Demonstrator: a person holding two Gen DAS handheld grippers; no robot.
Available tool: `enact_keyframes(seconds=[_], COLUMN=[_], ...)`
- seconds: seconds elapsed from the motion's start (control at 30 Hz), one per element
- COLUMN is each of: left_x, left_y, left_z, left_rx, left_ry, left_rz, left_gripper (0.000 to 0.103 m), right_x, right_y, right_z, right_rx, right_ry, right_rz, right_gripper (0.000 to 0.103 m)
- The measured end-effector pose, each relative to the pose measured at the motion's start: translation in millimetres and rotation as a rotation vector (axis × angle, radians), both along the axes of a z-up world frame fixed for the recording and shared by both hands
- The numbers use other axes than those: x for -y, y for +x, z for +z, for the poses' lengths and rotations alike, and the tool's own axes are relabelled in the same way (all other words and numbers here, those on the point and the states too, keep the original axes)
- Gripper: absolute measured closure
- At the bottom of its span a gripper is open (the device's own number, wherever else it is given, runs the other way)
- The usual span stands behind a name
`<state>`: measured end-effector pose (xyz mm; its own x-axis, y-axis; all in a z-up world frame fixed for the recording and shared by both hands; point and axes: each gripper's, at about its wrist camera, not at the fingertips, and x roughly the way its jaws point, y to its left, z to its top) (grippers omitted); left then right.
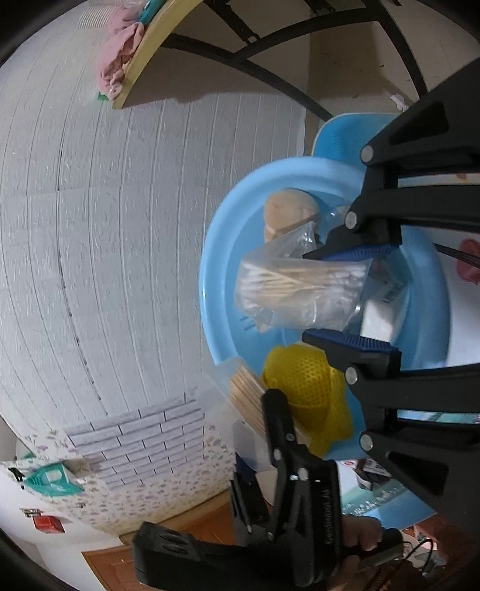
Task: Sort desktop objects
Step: 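Carry the stick box and swab bag over the blue basin with both grippers, then open both grippers to drop the stick box and swab bag into the basin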
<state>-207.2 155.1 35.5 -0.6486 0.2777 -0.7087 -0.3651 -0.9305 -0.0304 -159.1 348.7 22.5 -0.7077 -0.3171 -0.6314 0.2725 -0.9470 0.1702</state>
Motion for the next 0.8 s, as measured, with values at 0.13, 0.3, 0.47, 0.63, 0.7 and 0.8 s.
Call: enact_keyframes(seconds=[0.13, 0.3, 0.47, 0.63, 0.7, 0.8], left_x=[2, 4, 15, 25, 29, 37], left_y=[0, 5, 13, 25, 31, 39], left_z=[5, 10, 11, 13, 13, 13], left_rx=[-0.036, -0.065, -0.059, -0.062, -0.064, -0.068], left_ry=[0.015, 0.005, 0.022, 0.031, 0.033, 0.039], left_rz=[0.001, 0.002, 0.016, 0.034, 0.043, 0.057], left_gripper=[0.024, 0.022, 0.022, 0.022, 0.019, 0.014], right_x=[0, 6, 13, 19, 21, 22], right_y=[-8, -5, -2, 4, 6, 14], right_z=[2, 8, 13, 19, 18, 18], right_rx=[0.002, -0.015, -0.027, -0.033, -0.021, -0.014], right_ry=[-0.005, -0.029, -0.012, -0.008, -0.002, 0.005], right_rz=[-0.019, -0.023, -0.028, -0.035, -0.039, -0.047], right_gripper=[0.069, 0.069, 0.058, 0.045, 0.045, 0.045])
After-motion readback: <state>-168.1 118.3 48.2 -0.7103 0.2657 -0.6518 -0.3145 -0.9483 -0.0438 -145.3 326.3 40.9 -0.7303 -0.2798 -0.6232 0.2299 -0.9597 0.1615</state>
